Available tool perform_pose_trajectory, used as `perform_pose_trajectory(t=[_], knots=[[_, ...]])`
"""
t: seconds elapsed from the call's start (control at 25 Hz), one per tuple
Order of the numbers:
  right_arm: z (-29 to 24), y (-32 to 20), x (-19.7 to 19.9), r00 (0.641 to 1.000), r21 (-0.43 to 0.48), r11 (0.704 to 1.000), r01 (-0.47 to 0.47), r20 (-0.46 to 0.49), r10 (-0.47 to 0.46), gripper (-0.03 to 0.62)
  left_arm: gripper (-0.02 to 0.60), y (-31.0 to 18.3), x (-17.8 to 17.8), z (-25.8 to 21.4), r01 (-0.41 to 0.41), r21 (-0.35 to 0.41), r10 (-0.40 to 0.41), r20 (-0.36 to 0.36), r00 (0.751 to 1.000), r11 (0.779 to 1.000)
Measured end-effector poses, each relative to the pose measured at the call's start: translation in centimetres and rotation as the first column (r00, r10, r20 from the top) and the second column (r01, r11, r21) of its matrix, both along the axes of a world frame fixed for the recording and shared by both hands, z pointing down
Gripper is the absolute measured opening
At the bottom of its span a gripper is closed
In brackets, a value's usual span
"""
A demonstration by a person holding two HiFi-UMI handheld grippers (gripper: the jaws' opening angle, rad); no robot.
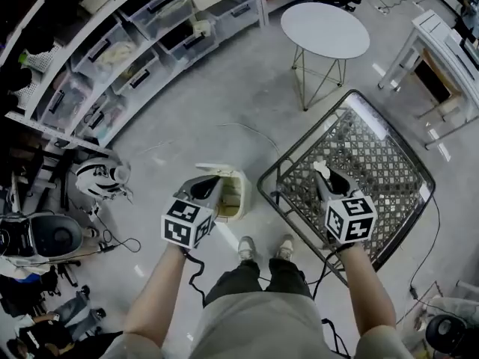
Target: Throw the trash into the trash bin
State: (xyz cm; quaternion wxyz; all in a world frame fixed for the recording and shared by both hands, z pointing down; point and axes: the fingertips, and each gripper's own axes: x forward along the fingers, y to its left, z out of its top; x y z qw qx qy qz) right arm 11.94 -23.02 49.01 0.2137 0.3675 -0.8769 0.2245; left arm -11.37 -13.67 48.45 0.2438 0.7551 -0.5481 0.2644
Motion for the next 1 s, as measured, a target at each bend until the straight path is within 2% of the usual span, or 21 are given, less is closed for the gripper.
perform_pose_trajectory(t=[0.2,0.44,0.64,0.84,1.0], knots=[[-1.5,2.2,-7.4,0.992,0.022,0.992,0.122,0.022,-0.123,0.098,0.003,2.5,-3.8,-0.9,0.052,0.022,-0.052,0.009,0.999,0.998],[0.4,4.9,-15.2,0.966,-0.013,0.966,0.260,0.005,-0.260,0.098,0.003,5.4,-8.4,0.2,0.116,0.019,-0.117,0.026,0.993,0.993],[2.7,7.5,-20.6,0.938,-0.065,0.936,0.345,-0.009,-0.347,0.098,0.003,8.1,-11.9,1.5,0.185,0.003,-0.185,0.007,0.983,0.983],[6.4,9.7,-24.8,0.913,-0.131,0.908,0.397,-0.041,-0.405,0.098,0.003,9.9,-14.2,3.7,0.191,-0.041,-0.191,0.003,0.982,0.981],[10.0,11.2,-27.7,0.890,-0.181,0.879,0.441,-0.042,-0.455,0.098,0.003,10.5,-16.0,6.5,0.244,-0.049,-0.246,-0.035,0.969,0.968]])
